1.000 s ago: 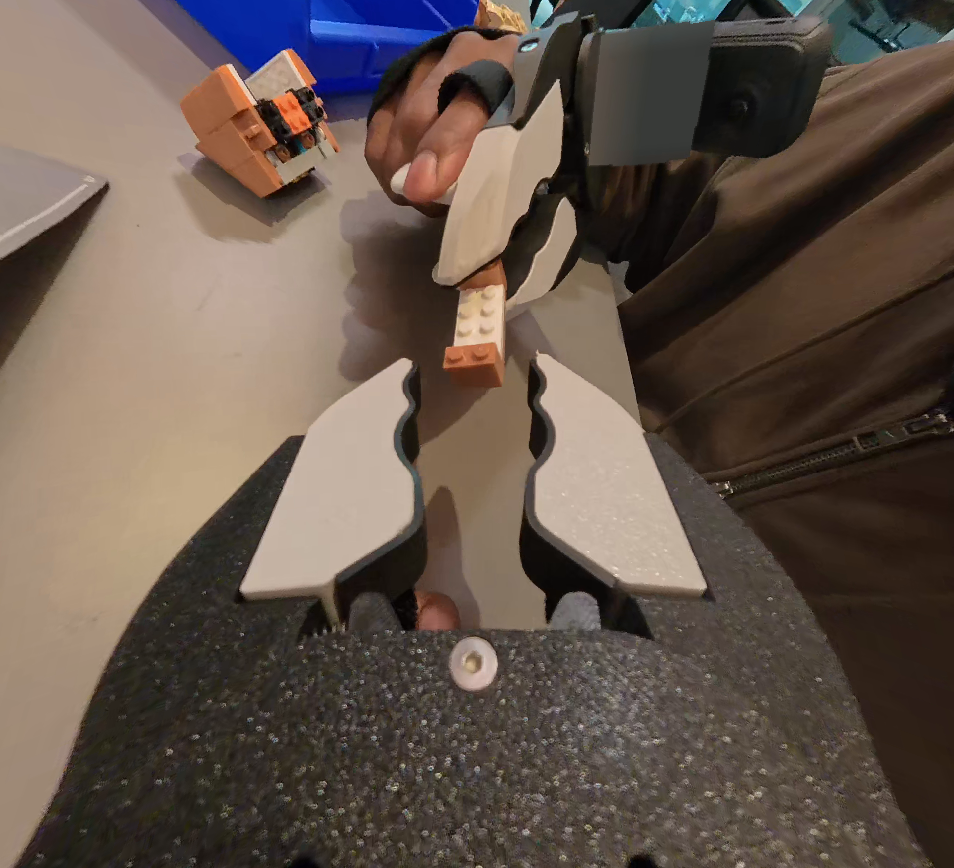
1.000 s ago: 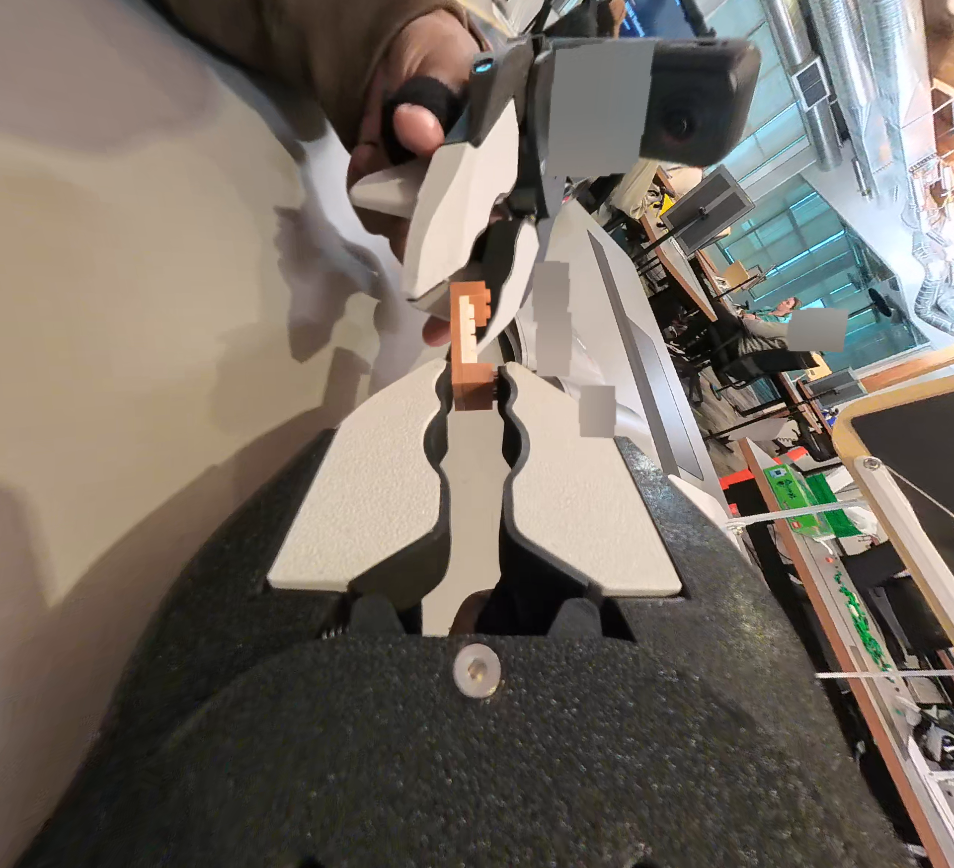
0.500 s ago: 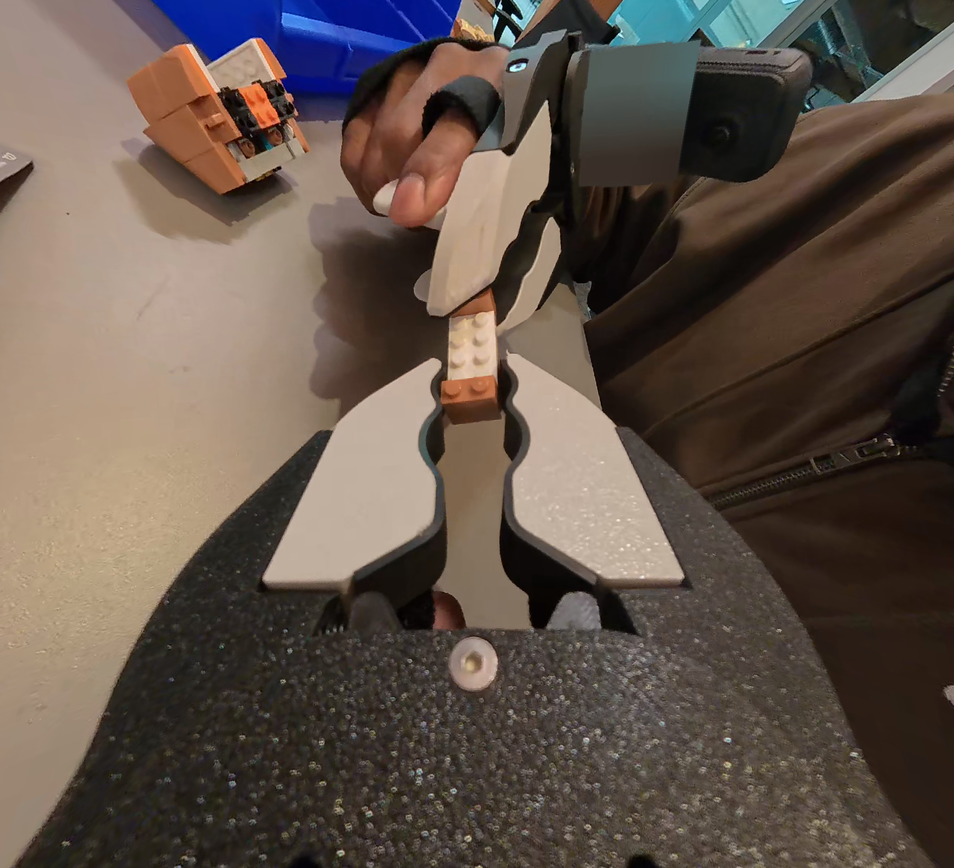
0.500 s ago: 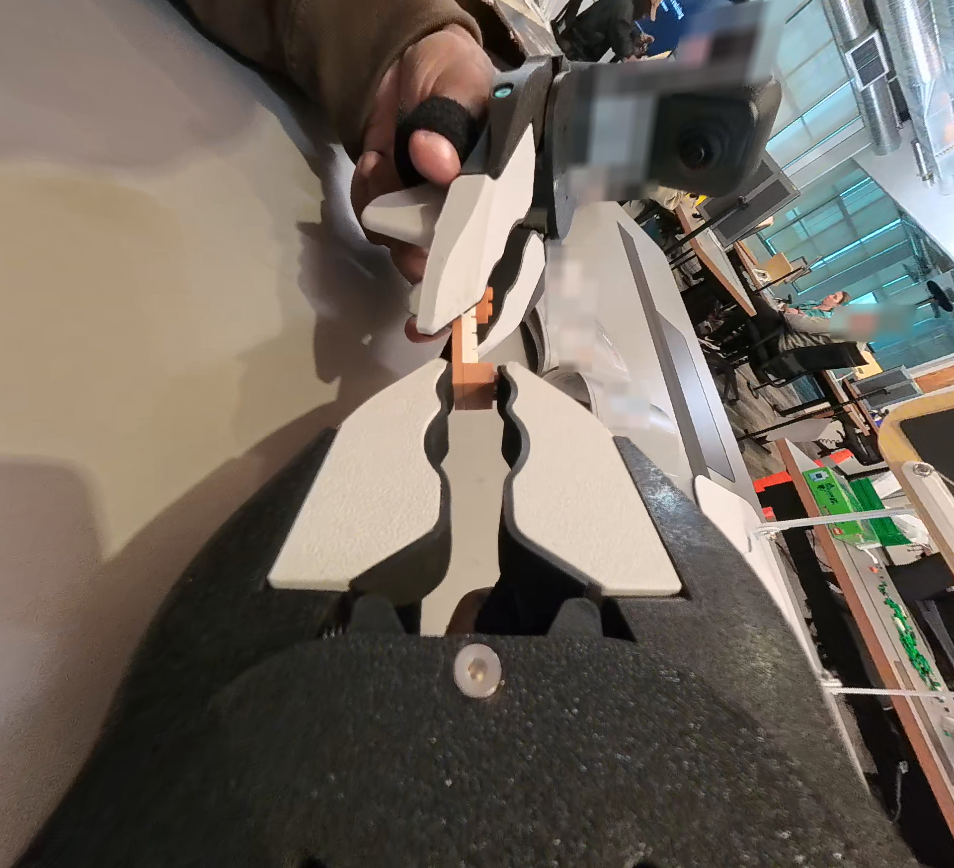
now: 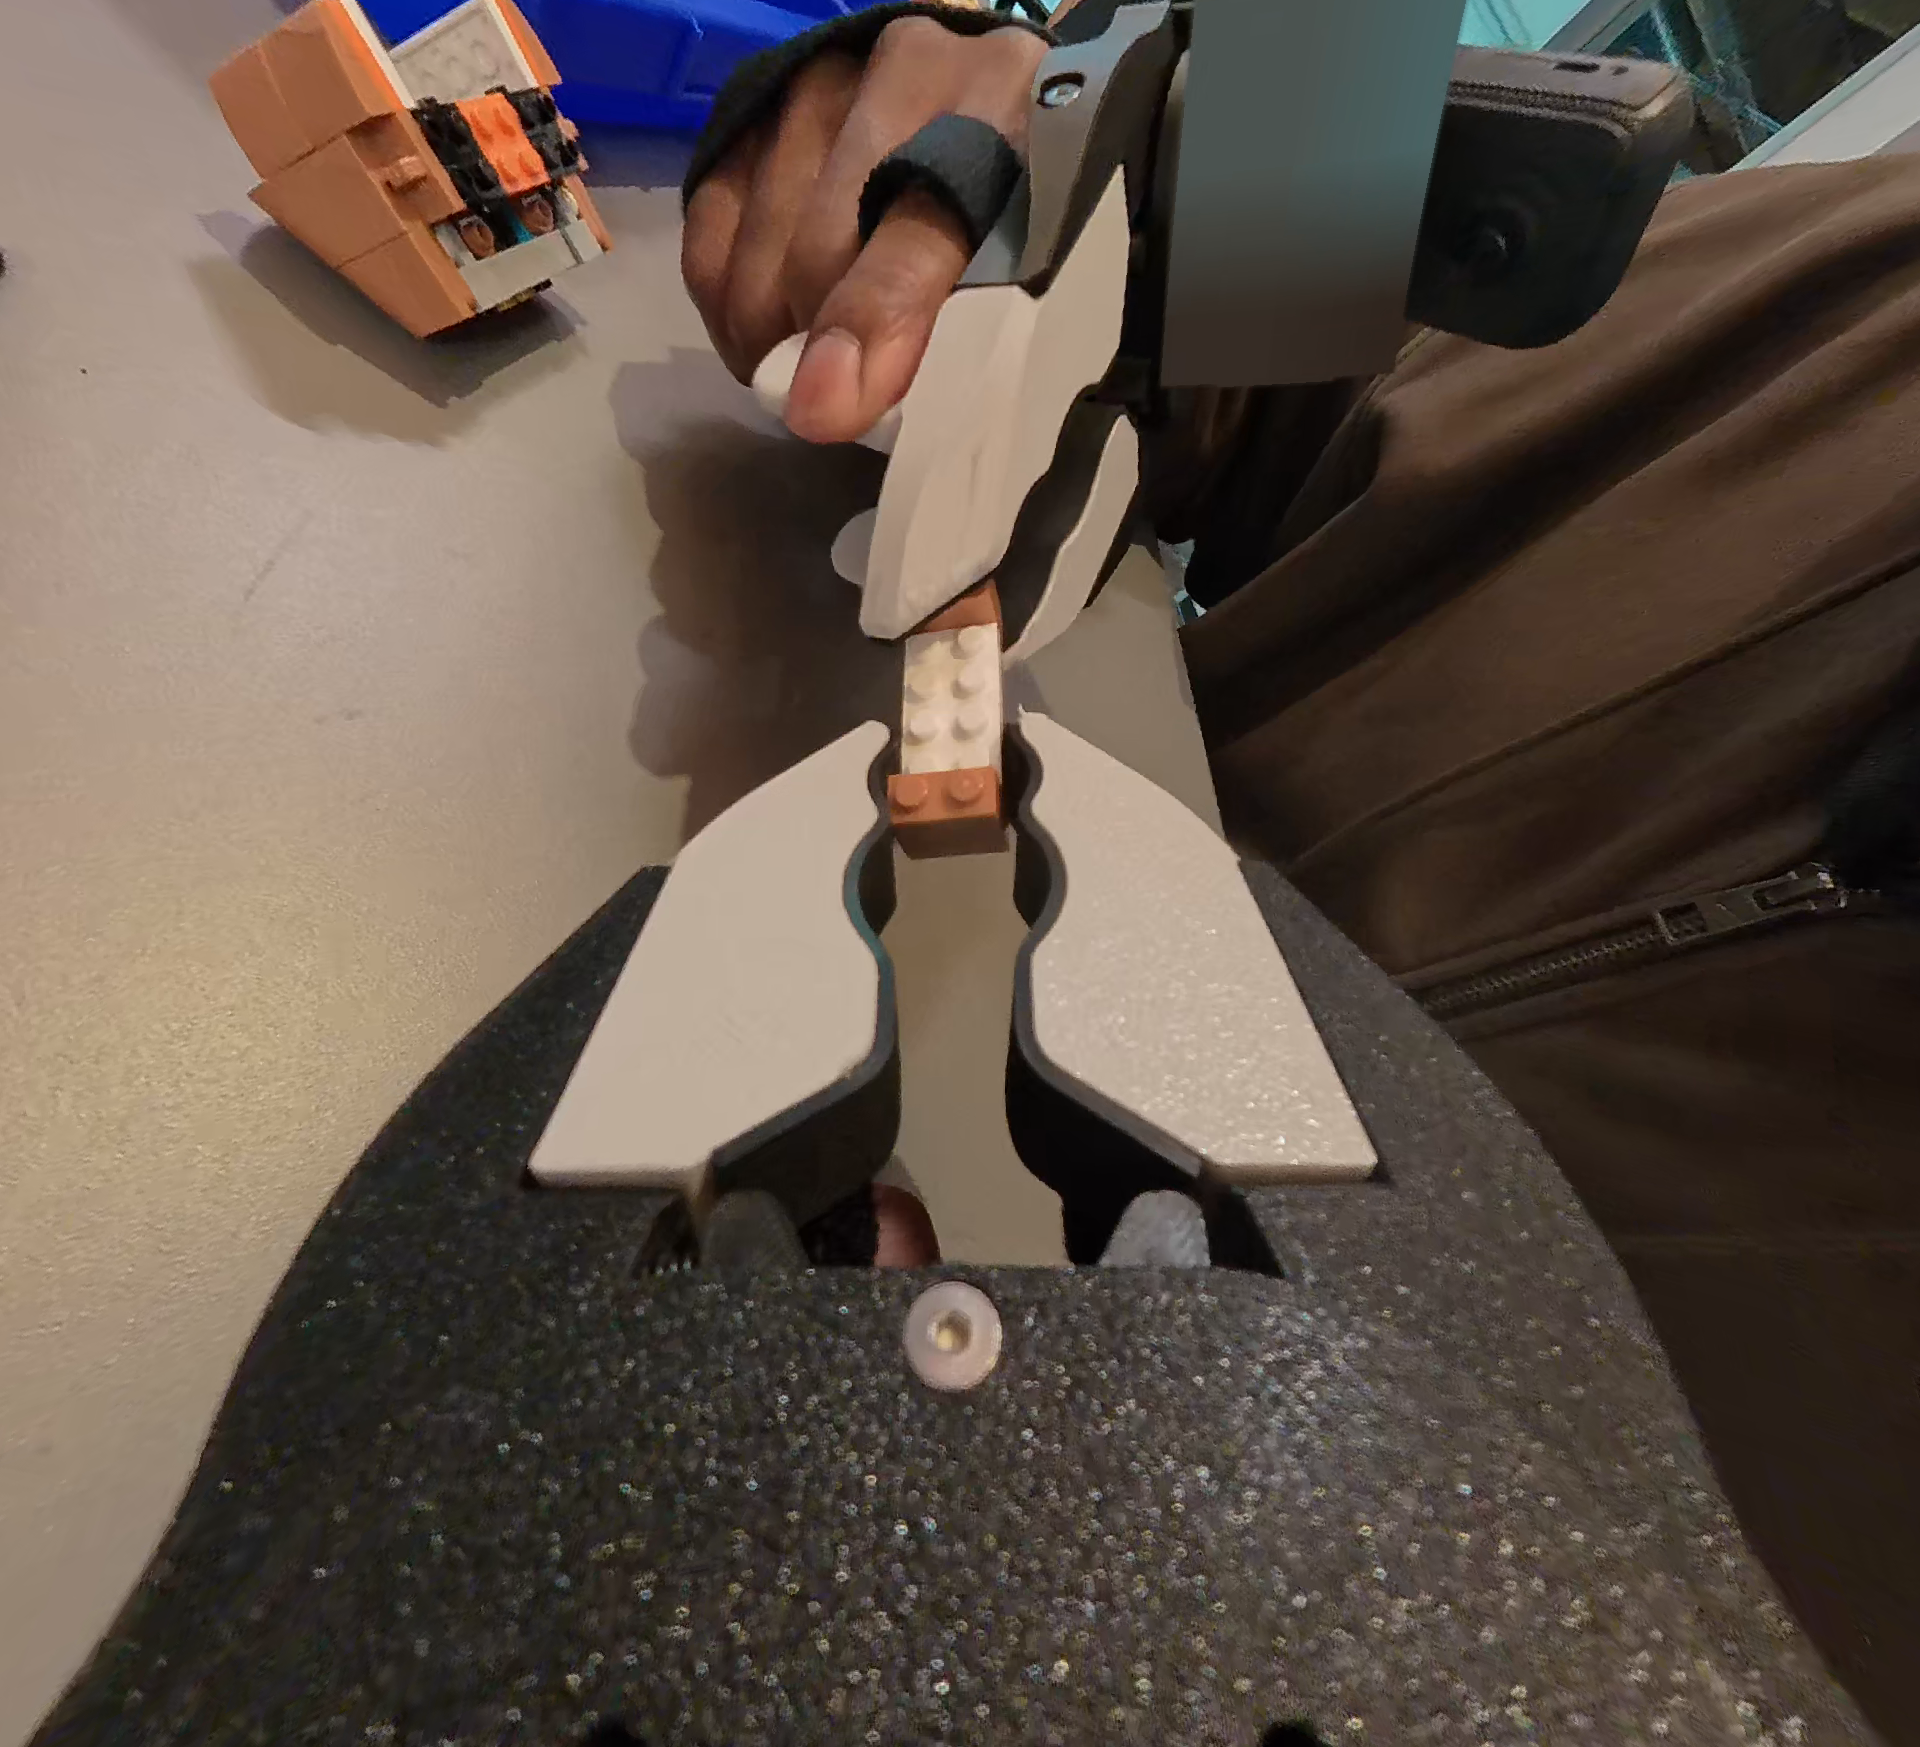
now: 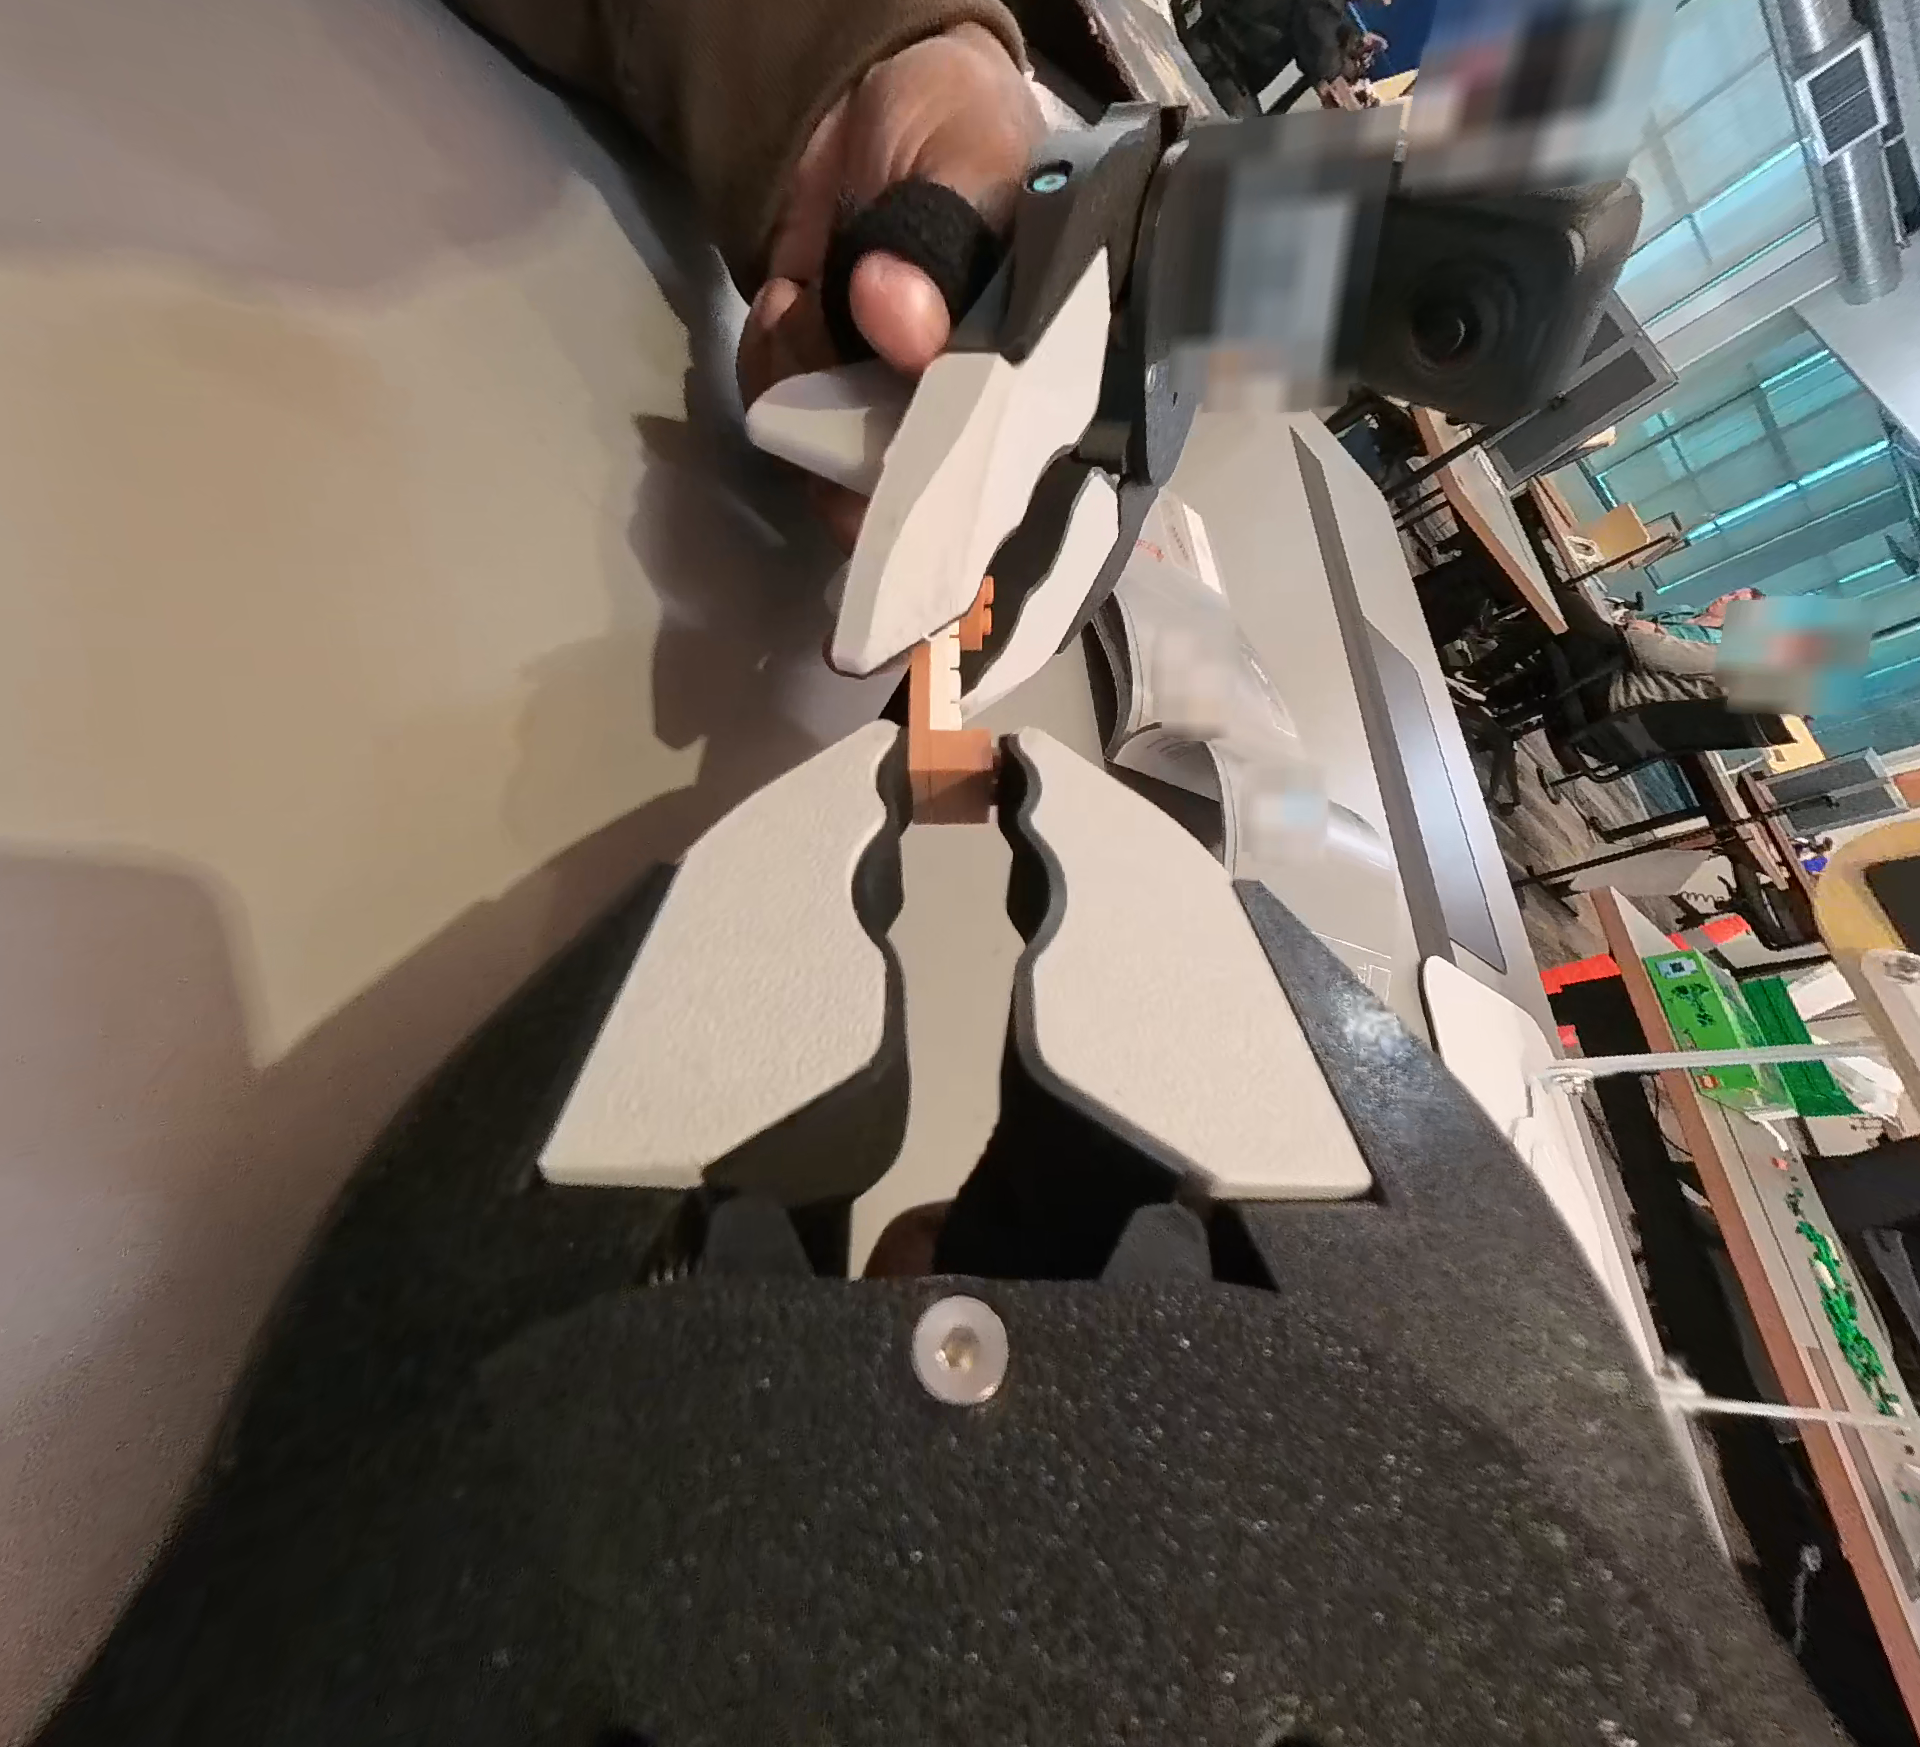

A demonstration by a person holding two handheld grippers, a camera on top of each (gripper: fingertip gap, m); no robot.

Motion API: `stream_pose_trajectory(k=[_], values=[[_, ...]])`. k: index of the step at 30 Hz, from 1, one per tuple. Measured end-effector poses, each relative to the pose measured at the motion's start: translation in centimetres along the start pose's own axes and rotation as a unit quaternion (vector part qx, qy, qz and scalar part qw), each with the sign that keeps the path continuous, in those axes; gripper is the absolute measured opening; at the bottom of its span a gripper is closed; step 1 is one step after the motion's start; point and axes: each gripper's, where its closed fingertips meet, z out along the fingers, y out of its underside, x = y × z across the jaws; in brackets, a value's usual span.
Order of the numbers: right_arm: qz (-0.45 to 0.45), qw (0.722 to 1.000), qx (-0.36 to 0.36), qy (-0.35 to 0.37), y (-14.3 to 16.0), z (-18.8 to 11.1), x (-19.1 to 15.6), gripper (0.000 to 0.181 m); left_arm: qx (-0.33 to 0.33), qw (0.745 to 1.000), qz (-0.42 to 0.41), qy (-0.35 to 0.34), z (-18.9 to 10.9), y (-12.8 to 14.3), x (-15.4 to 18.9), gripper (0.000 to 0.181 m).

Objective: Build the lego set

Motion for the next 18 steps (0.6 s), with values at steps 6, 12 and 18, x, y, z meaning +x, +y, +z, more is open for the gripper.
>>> stream_pose_trajectory(k=[6, 12, 18], values=[[0.003, 0.998, -0.008, 0.063, 0.4, 0.2, 1.2, 0.031, 0.007, 0.998, 0.039, -0.038, -0.5, -0.2, -0.9, 0.018], [0.031, 0.997, -0.026, 0.073, 1.6, -0.4, 1.3, 0.039, -0.018, 0.979, 0.137, -0.152, -1.5, 0.0, -3.5, 0.018], [0.083, 0.993, -0.027, 0.084, 2.7, -0.6, 1.8, 0.032, -0.095, 0.946, 0.217, -0.221, -1.2, 1.7, -5.1, 0.018]])
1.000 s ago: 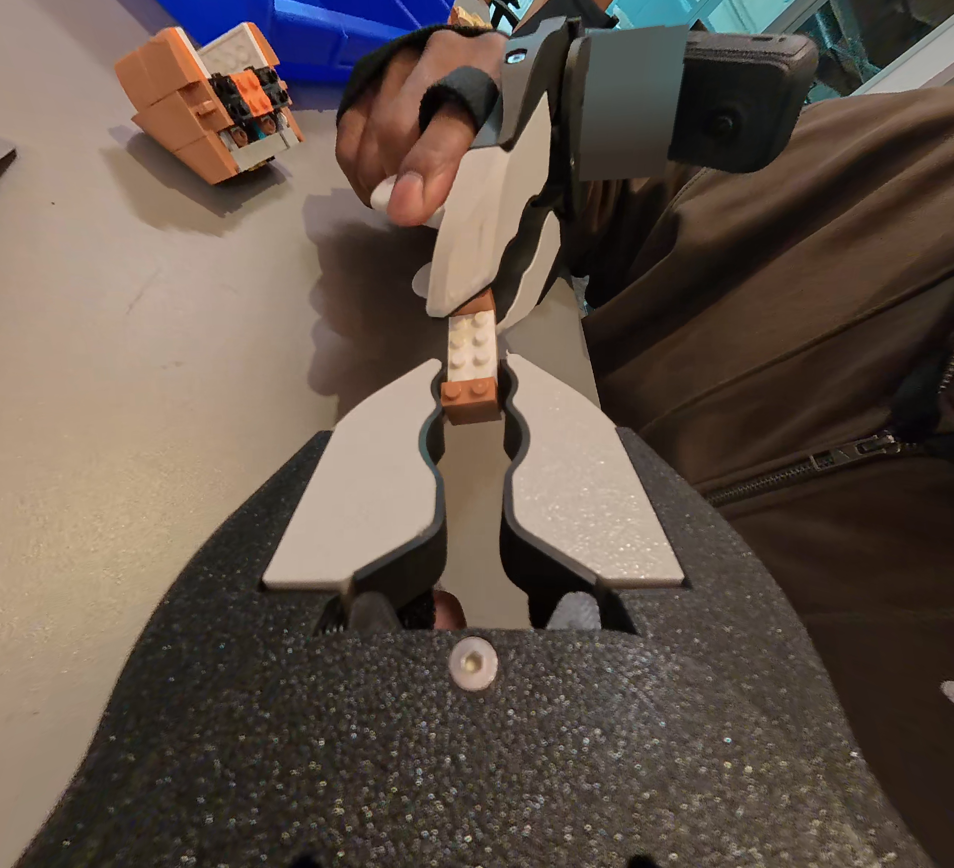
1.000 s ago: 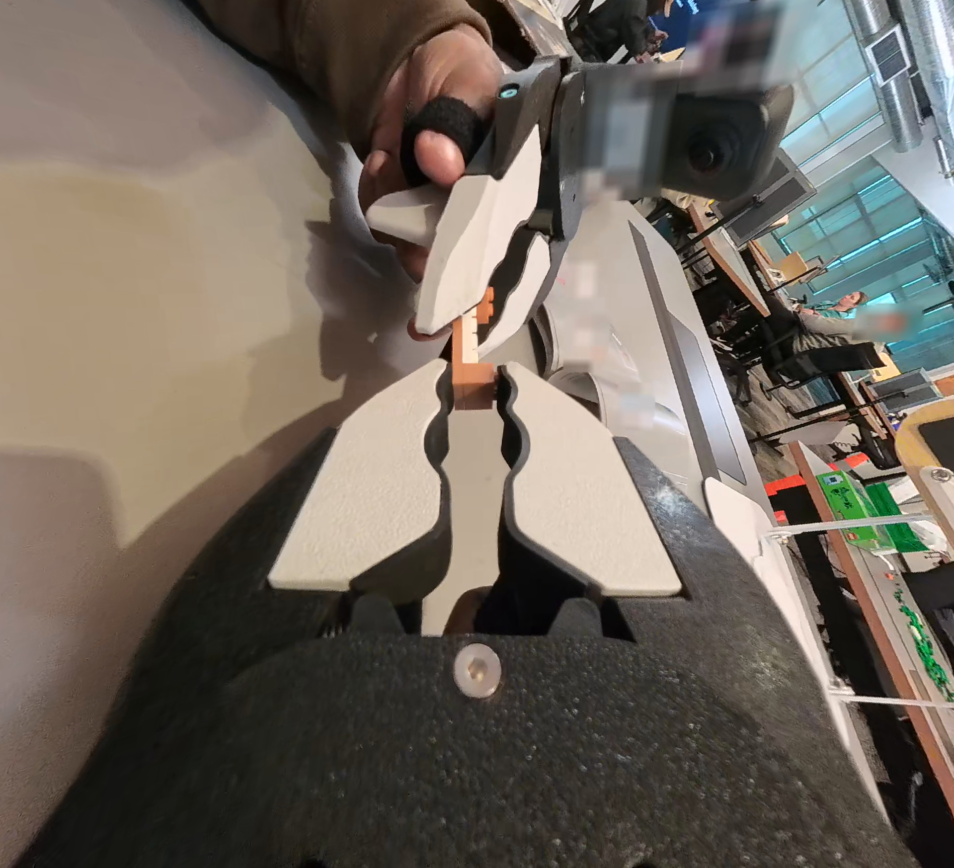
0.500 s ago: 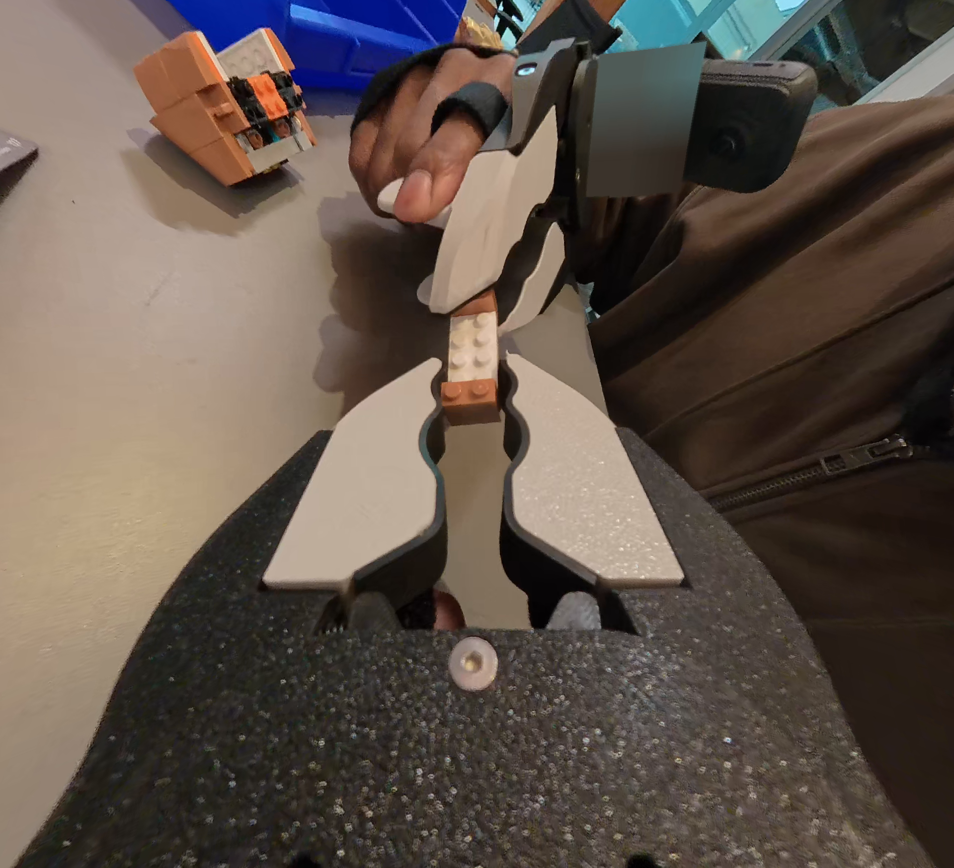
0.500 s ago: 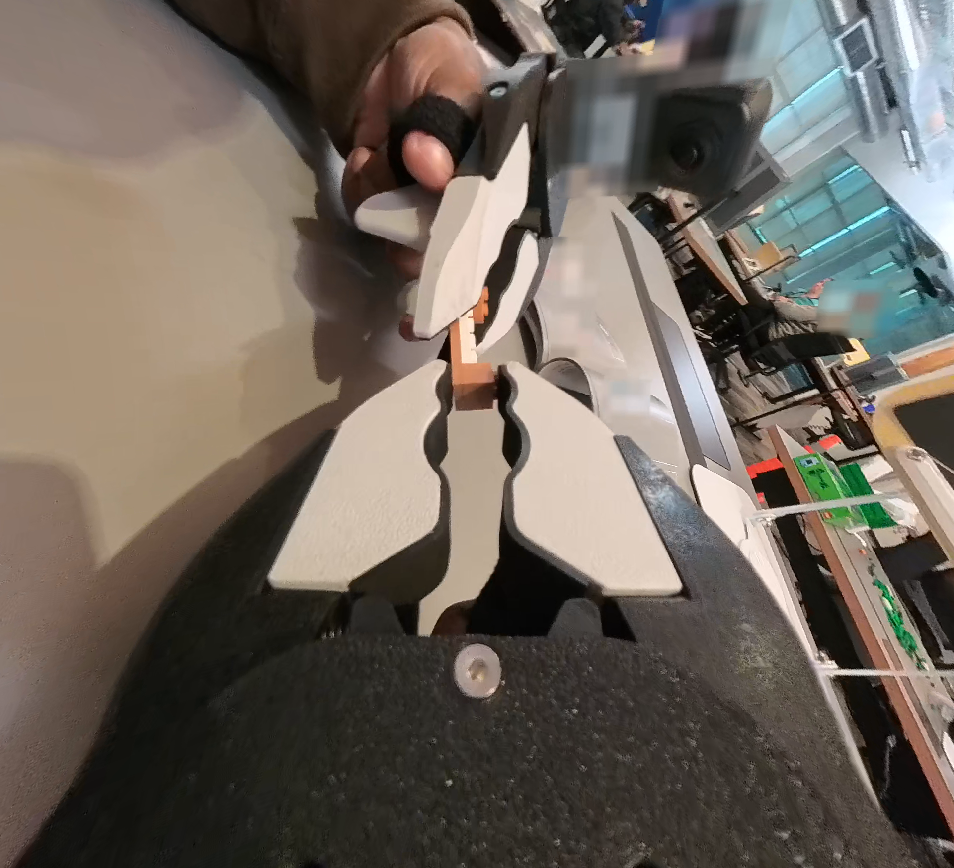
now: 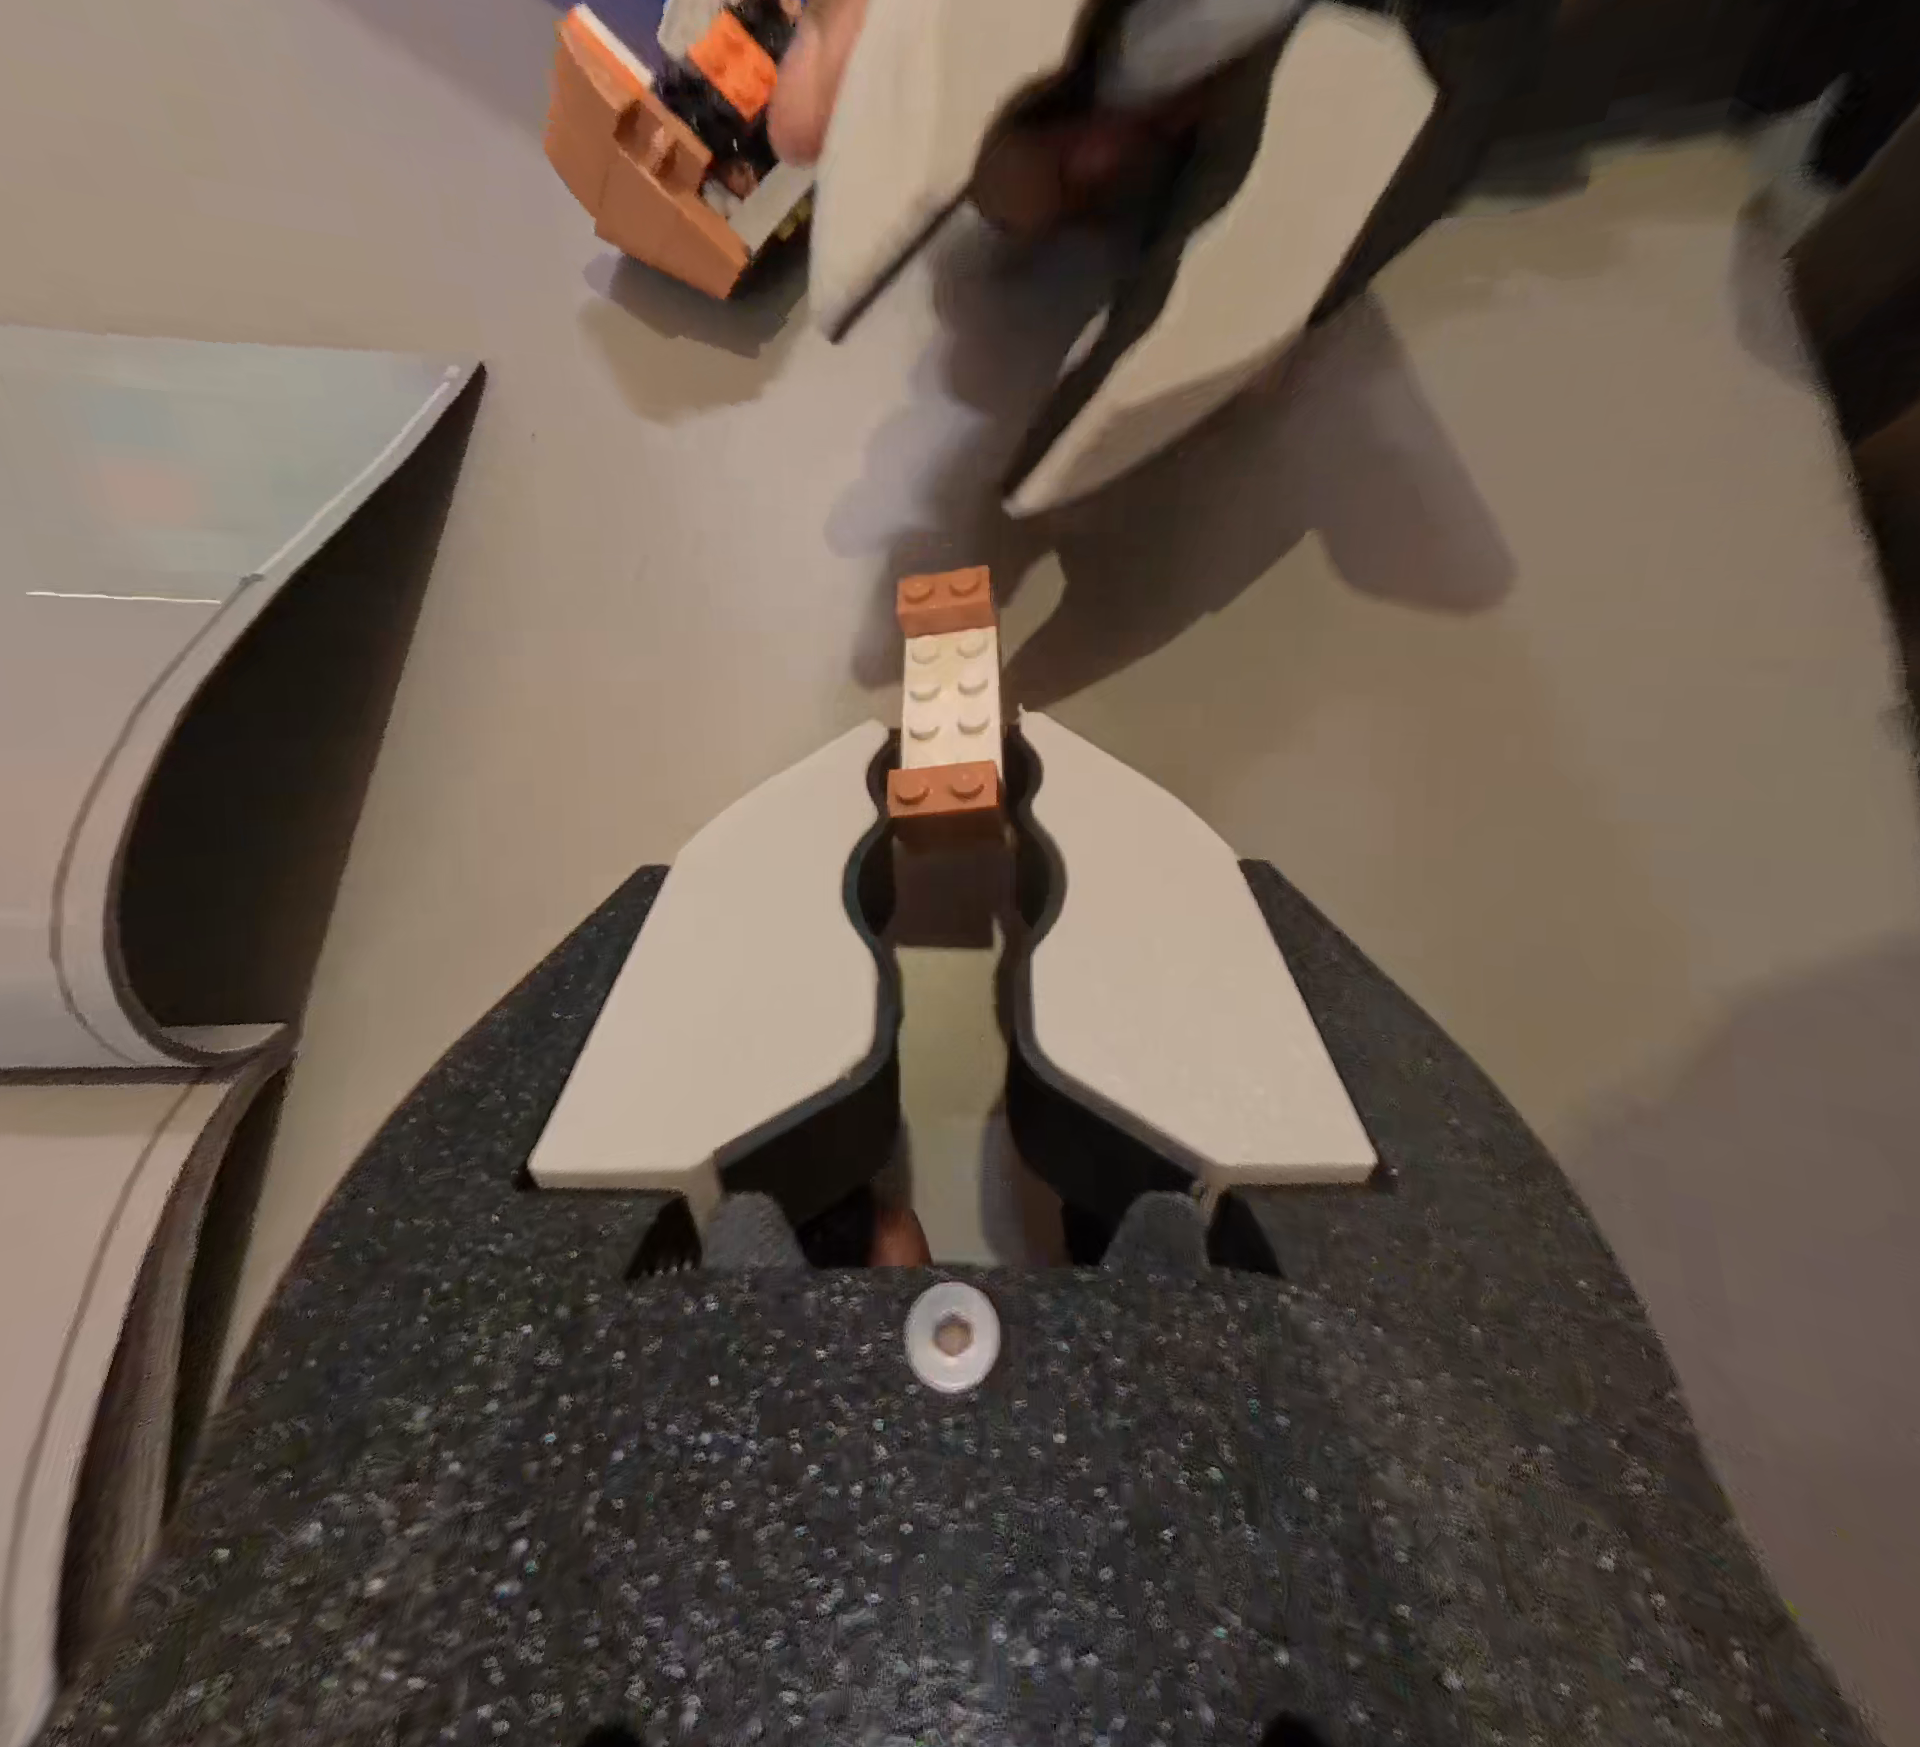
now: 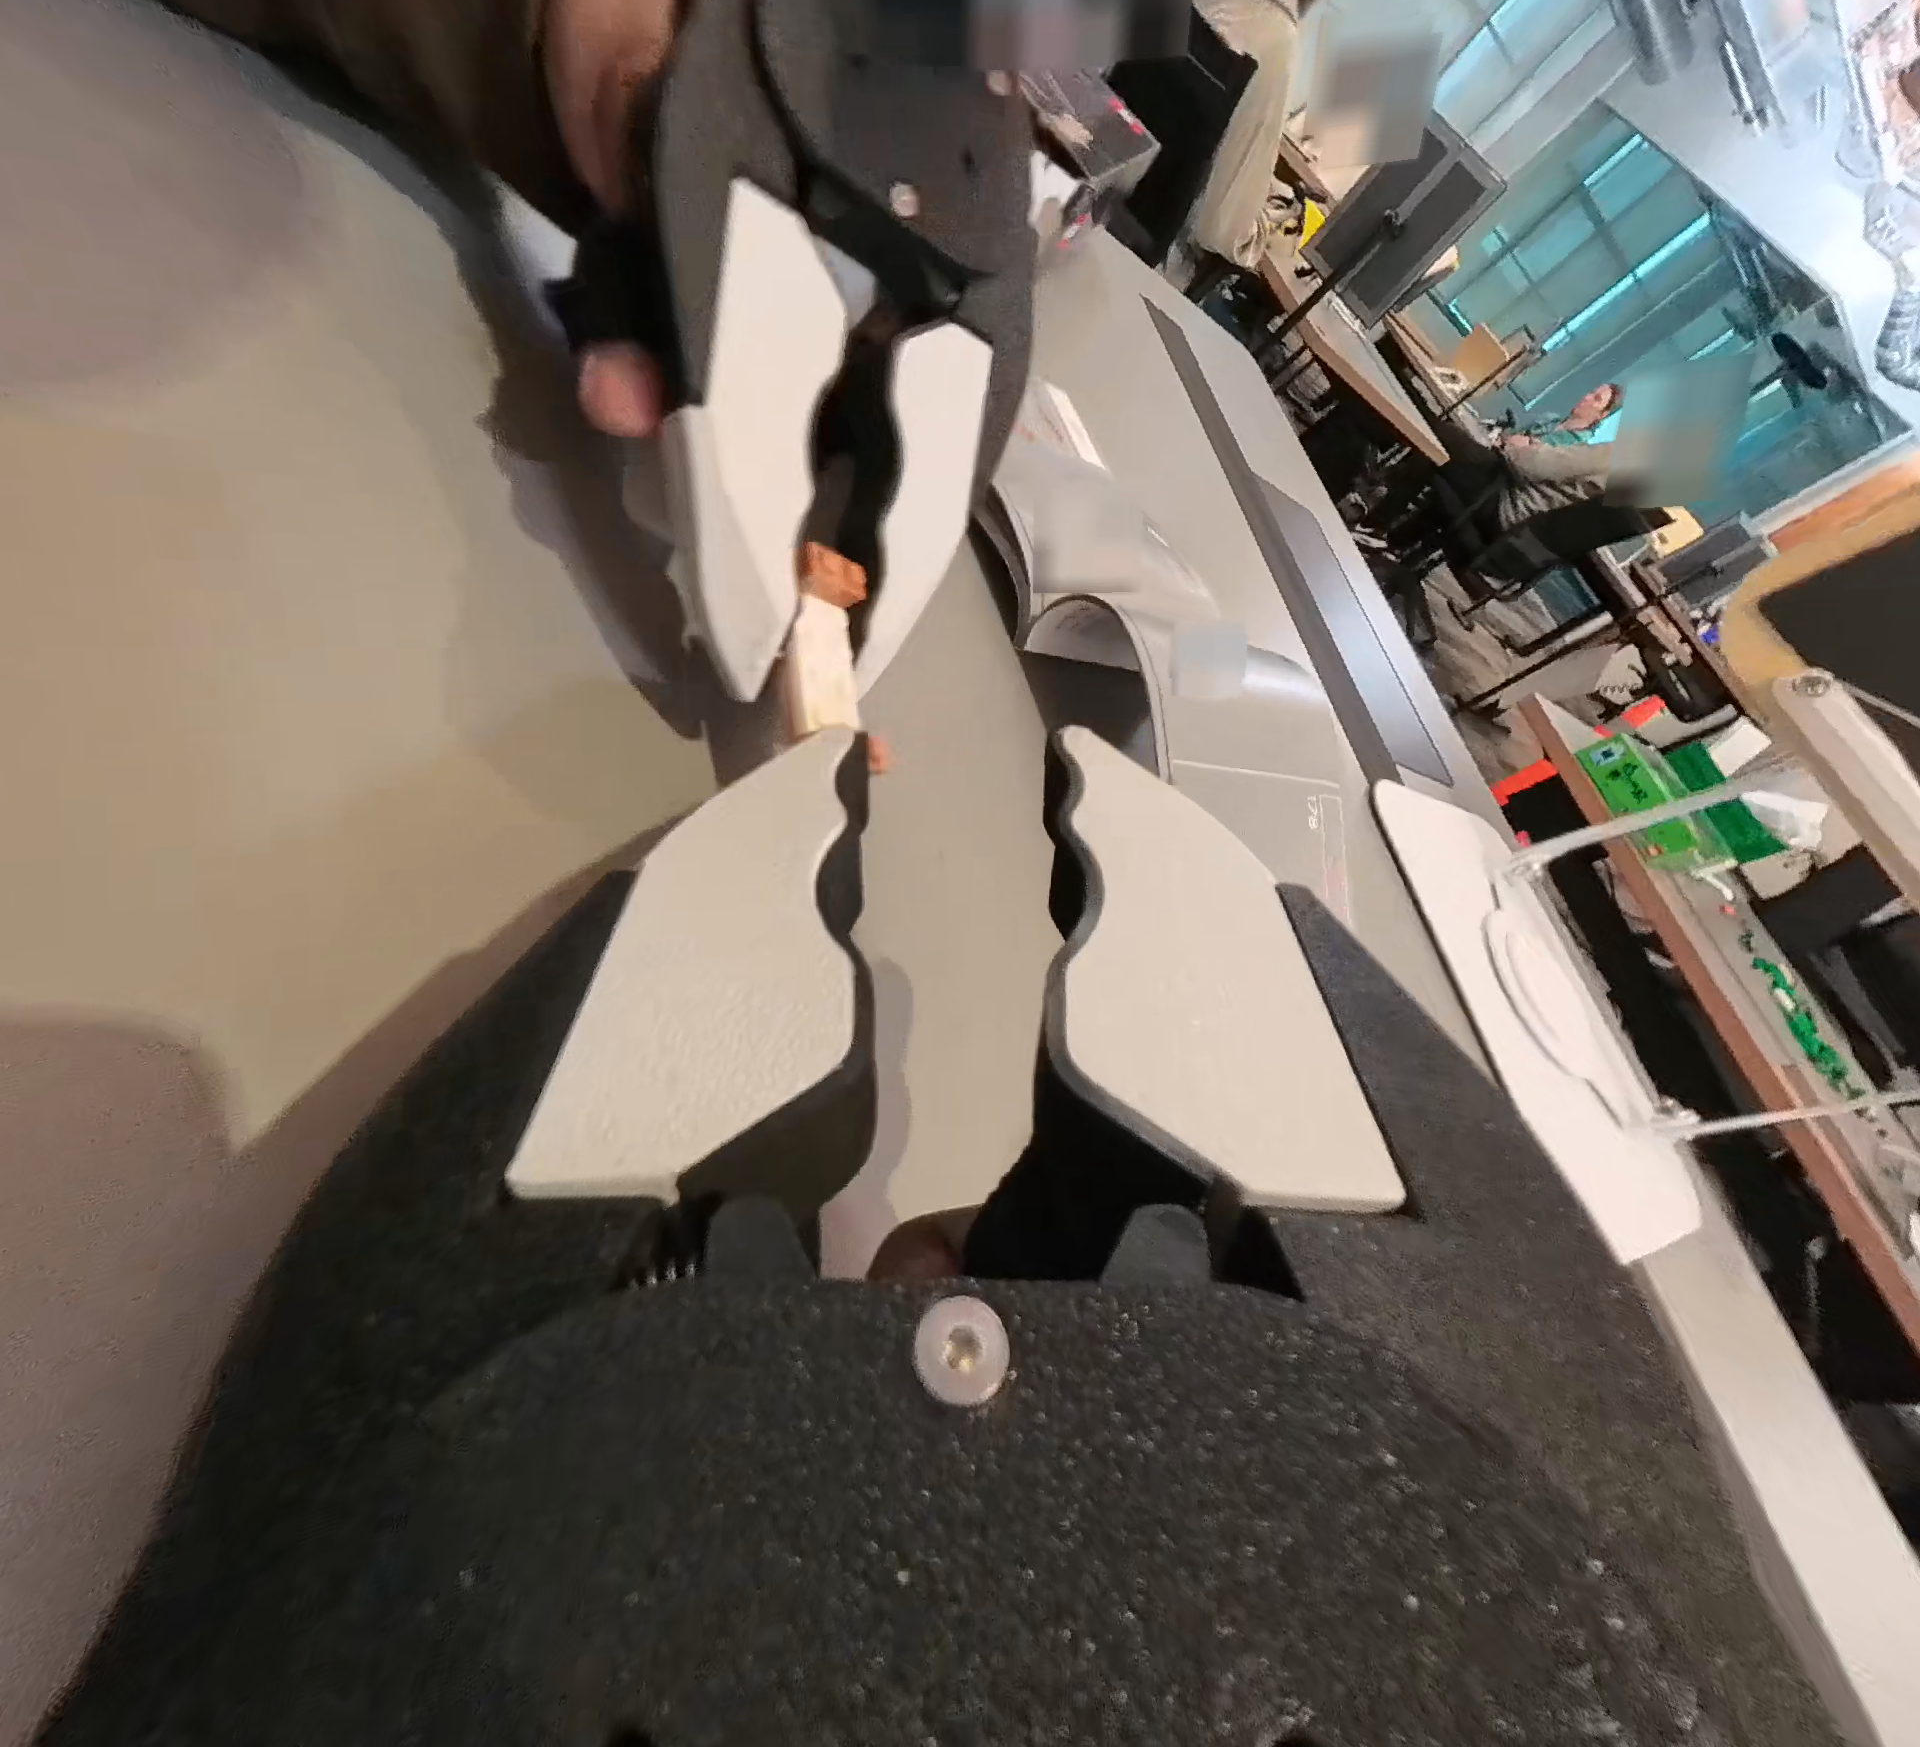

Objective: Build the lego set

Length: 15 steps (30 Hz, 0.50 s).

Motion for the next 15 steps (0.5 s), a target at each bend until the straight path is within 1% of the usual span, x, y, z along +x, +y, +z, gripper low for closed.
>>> stream_pose_trajectory(k=[3, 5, 11, 15], values=[[0.031, 0.999, 0.006, -0.003, 0.5, 0.1, 0.2, 0.02, -0.042, 0.996, 0.062, -0.047, 0.4, 1.1, -0.7, 0.019], [0.049, 0.999, 0.009, -0.009, 0.7, 0.1, 0.3, 0.017, -0.051, 0.993, 0.085, -0.058, 0.5, 1.4, -0.8, 0.019], [0.086, 0.996, 0.014, -0.003, 0.7, 0.1, 1.2, 0.0, -0.039, 0.995, 0.08, -0.051, 0.6, 1.2, -0.6, 0.019], [0.112, 0.994, 0.005, -0.003, 1.0, 0.2, 1.7, 0.0, -0.048, 0.996, 0.066, -0.038, 0.6, 1.5, -0.3, 0.019]])
